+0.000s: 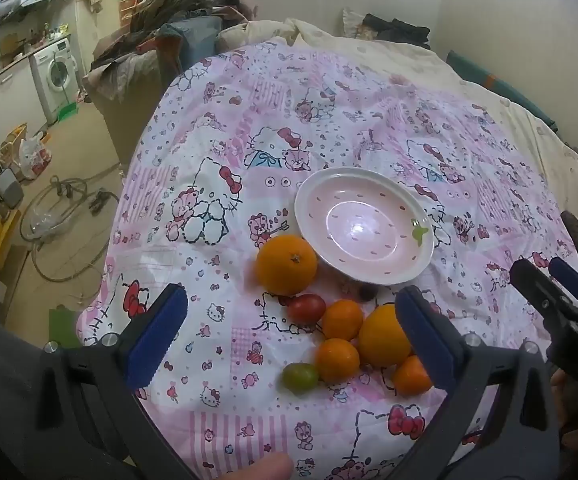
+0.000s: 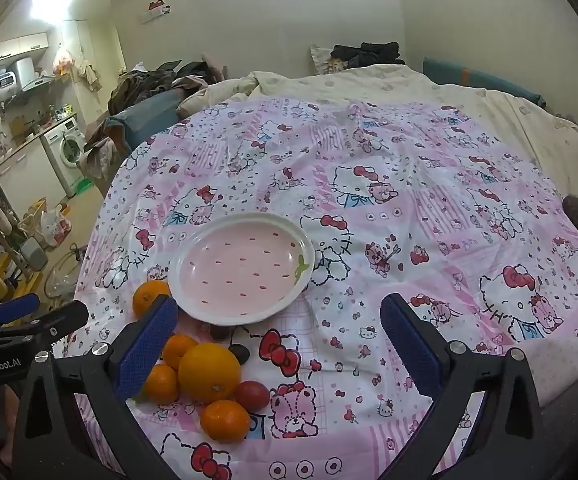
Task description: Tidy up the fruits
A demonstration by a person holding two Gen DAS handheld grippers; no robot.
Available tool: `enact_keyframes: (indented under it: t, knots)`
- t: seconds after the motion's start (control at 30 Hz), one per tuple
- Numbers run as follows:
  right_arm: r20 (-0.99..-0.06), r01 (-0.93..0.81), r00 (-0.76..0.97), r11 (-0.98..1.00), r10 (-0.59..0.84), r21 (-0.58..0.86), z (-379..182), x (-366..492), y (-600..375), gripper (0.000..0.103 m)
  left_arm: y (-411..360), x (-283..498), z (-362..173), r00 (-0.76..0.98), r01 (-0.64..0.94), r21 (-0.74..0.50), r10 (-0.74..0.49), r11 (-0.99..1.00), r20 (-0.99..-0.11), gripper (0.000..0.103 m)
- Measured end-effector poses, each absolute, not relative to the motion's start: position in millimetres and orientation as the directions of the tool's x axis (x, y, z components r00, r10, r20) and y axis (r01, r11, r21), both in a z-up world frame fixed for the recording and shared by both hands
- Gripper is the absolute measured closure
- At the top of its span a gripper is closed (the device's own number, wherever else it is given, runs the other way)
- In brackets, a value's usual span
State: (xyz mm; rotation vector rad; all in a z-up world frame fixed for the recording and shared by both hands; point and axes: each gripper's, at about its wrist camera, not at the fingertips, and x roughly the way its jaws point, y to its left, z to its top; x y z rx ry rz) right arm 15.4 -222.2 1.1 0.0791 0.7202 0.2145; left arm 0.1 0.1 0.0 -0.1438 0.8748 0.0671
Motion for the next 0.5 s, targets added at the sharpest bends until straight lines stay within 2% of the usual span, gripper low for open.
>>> enact_keyframes:
  t: [0.5]
  knots:
    - [-0.644,-0.168,0.732,0.975,0.222,0.145,1.8,14.9,-221.6,0.000,-0.3,-0.3,0.1,0.640,-0.119,-0.089,0.008,0.989,-0.768,0.000]
